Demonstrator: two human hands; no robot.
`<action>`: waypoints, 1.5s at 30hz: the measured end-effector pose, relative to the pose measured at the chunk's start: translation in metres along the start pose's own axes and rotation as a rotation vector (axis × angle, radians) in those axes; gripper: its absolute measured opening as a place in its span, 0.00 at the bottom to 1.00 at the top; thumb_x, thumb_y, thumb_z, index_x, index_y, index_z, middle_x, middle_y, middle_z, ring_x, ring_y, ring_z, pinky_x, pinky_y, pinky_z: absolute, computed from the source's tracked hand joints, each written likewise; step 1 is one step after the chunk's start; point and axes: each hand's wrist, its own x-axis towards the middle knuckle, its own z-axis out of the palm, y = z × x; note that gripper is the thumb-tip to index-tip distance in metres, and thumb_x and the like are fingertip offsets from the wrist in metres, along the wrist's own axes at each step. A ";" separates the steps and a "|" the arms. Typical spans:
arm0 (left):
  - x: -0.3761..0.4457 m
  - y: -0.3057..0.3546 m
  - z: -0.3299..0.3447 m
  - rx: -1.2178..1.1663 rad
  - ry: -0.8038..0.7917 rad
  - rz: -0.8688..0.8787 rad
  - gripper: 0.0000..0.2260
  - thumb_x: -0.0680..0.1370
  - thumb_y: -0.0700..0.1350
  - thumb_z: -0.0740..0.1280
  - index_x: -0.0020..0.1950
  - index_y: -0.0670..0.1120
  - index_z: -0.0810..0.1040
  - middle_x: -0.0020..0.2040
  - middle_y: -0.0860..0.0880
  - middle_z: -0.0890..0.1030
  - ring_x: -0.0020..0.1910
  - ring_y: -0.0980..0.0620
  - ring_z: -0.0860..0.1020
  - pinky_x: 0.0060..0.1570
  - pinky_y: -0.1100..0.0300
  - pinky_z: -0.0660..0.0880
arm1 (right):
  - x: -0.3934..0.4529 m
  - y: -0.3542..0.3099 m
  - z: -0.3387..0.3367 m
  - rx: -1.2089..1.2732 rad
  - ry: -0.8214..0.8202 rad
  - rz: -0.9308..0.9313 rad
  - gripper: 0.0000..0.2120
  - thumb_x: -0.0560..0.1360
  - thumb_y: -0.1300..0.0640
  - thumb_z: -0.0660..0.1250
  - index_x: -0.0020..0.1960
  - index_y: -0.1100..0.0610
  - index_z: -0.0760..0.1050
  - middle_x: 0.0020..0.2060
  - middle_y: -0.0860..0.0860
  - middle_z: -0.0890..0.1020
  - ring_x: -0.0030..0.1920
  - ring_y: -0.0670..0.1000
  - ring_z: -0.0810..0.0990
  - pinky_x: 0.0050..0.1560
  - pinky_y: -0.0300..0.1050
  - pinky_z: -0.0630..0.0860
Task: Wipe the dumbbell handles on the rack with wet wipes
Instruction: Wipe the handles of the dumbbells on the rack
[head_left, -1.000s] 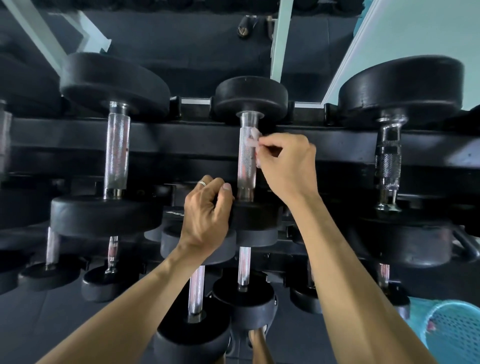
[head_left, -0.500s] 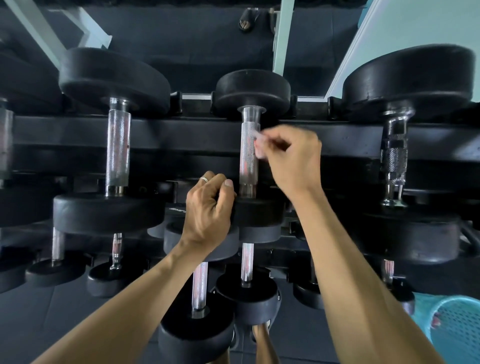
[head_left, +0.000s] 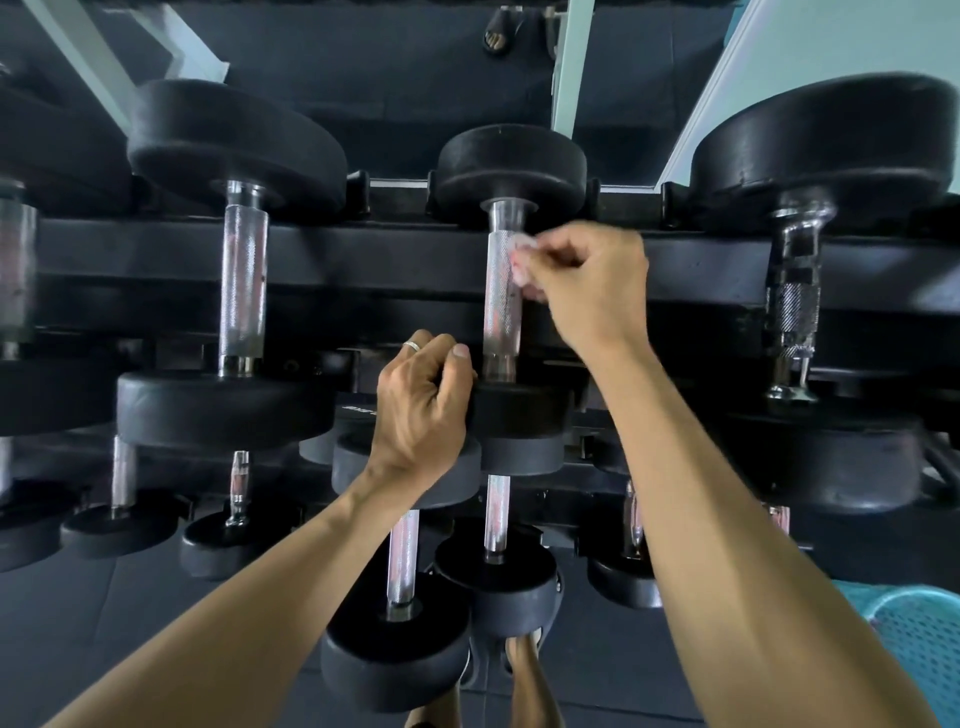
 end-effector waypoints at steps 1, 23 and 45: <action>0.000 0.000 0.000 0.003 -0.001 -0.002 0.23 0.79 0.50 0.54 0.33 0.33 0.68 0.31 0.41 0.69 0.36 0.48 0.68 0.37 0.69 0.64 | 0.006 -0.001 0.001 0.056 0.019 0.022 0.02 0.74 0.61 0.75 0.43 0.58 0.83 0.33 0.49 0.85 0.35 0.48 0.86 0.42 0.49 0.84; -0.016 0.014 0.008 -0.086 0.005 -0.254 0.16 0.71 0.64 0.60 0.45 0.52 0.67 0.39 0.55 0.73 0.37 0.59 0.71 0.40 0.65 0.68 | -0.020 0.014 -0.004 0.136 -0.105 0.217 0.11 0.74 0.72 0.71 0.47 0.57 0.84 0.38 0.47 0.85 0.37 0.41 0.85 0.42 0.32 0.78; -0.013 0.006 0.002 -0.167 -0.003 -0.202 0.11 0.74 0.57 0.59 0.38 0.51 0.65 0.33 0.55 0.68 0.33 0.57 0.66 0.36 0.61 0.64 | 0.007 0.010 0.006 0.401 -0.156 0.415 0.17 0.74 0.78 0.64 0.42 0.59 0.82 0.32 0.51 0.83 0.33 0.45 0.81 0.42 0.37 0.82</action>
